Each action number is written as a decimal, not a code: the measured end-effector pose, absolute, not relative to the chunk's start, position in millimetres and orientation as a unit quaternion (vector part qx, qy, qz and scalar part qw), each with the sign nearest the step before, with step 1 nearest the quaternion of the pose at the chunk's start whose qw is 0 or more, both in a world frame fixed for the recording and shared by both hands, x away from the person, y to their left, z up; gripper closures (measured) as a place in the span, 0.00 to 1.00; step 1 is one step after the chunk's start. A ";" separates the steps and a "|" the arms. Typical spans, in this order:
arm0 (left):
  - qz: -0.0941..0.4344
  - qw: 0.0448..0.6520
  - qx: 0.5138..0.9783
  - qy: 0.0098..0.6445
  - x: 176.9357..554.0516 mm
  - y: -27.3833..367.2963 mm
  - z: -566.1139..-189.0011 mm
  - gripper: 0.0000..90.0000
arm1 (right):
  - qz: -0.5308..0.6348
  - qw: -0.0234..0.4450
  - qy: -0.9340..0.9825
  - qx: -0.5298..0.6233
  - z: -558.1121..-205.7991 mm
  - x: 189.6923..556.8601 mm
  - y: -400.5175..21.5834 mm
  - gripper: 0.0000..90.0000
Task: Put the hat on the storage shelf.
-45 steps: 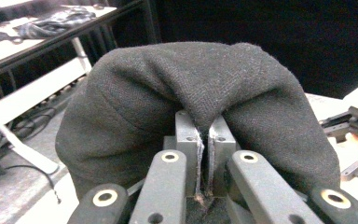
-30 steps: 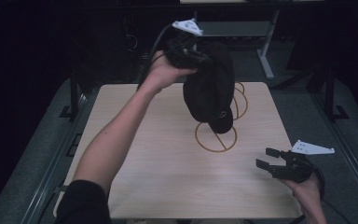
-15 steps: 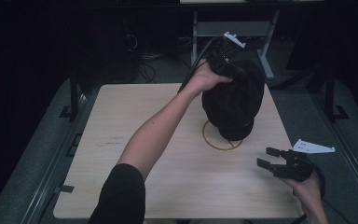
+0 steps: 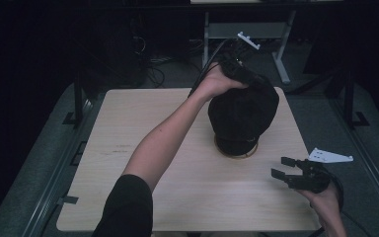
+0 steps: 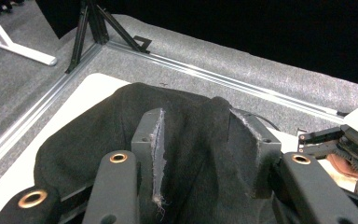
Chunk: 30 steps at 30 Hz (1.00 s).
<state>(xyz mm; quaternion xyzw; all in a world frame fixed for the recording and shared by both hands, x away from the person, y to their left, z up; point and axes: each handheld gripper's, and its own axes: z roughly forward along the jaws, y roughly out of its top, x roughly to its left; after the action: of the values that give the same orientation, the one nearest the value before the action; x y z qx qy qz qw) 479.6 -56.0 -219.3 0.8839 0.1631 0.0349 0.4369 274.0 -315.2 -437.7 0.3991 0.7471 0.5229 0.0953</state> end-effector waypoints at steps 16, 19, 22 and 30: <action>0.054 0.432 0.885 0.167 465.3 -32.9 -208.2 0.53 | 0.521 0.102 0.745 0.404 -438.5 268.9 -317.6 0.27; 0.057 0.434 0.884 0.168 462.9 -24.9 -206.4 0.52 | 0.519 0.103 0.746 0.404 -438.7 268.9 -316.3 0.26; 0.060 0.432 0.884 0.171 461.8 -17.6 -206.6 0.52 | 0.518 0.102 0.747 0.404 -438.6 269.4 -314.7 0.26; 0.062 0.436 0.879 0.186 459.4 2.5 -209.4 0.49 | 0.515 0.105 0.749 0.404 -438.5 269.7 -311.9 0.24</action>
<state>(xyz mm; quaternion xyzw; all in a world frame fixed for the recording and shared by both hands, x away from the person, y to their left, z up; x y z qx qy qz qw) 459.4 2.5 -209.4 0.8786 0.1857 0.0621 0.4356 269.7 -311.9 -438.5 0.4037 0.7490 0.5149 0.1045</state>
